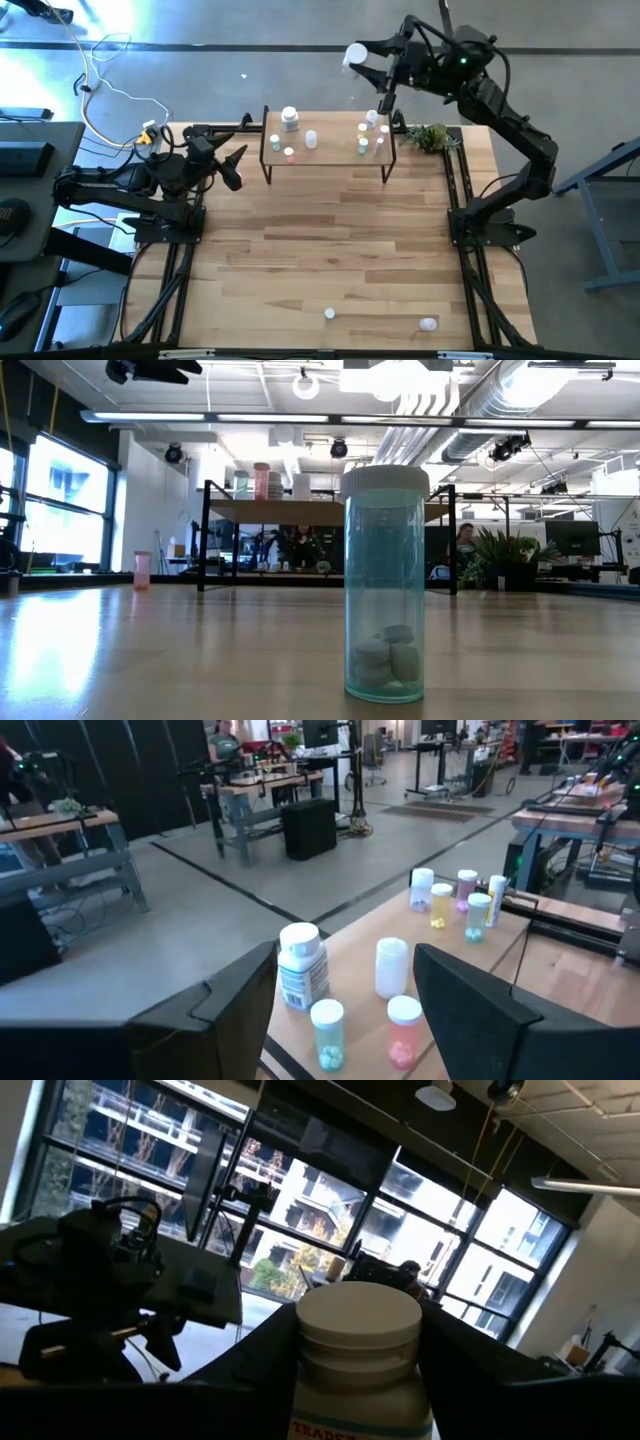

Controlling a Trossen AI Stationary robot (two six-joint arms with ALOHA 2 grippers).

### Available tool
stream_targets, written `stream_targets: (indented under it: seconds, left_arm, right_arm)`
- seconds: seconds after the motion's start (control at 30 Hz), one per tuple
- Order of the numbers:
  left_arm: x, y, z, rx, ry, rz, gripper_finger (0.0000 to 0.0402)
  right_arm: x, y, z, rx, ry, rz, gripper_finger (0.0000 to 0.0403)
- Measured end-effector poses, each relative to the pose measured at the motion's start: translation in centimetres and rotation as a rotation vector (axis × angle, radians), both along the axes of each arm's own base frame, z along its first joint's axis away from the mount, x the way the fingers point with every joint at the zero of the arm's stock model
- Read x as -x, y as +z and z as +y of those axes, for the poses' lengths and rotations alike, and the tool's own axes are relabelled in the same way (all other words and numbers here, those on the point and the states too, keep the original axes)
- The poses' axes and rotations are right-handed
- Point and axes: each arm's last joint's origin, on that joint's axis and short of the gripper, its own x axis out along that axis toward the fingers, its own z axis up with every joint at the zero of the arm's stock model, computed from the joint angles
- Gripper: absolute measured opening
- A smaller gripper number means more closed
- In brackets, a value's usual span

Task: Pick and place medicine bottles onto shelf by color
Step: Put the white pill bottle on the shelf

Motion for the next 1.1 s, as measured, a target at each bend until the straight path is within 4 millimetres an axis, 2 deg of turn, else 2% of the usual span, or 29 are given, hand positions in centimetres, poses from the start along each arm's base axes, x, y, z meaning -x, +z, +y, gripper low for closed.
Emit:
stream_targets:
  seconds: [0.2, 0.5, 0.9, 1.1]
  left_arm:
    - [0.0, 0.0, 0.1, 0.006, -0.021, -0.001, 0.0225]
    - [0.7, 0.6, 1.9, 0.013, -0.065, -0.052, 0.0225]
    - [1.3, 1.1, 4.0, -0.049, -0.214, -0.048, 0.0225]
    - [1.6, 1.1, 4.8, -0.046, -0.244, -0.042, 0.0225]
  right_arm:
    - [0.1, 0.0, -0.4, -0.047, -0.067, -0.015, 0.0167]
    - [-0.2, -0.6, -0.9, -0.151, -0.17, -0.011, 0.0163]
    - [-3.5, -3.5, -2.6, -0.312, -0.228, 0.065, 0.0164]
    - [-5.0, -4.6, -2.4, -0.346, -0.221, 0.1, 0.0165]
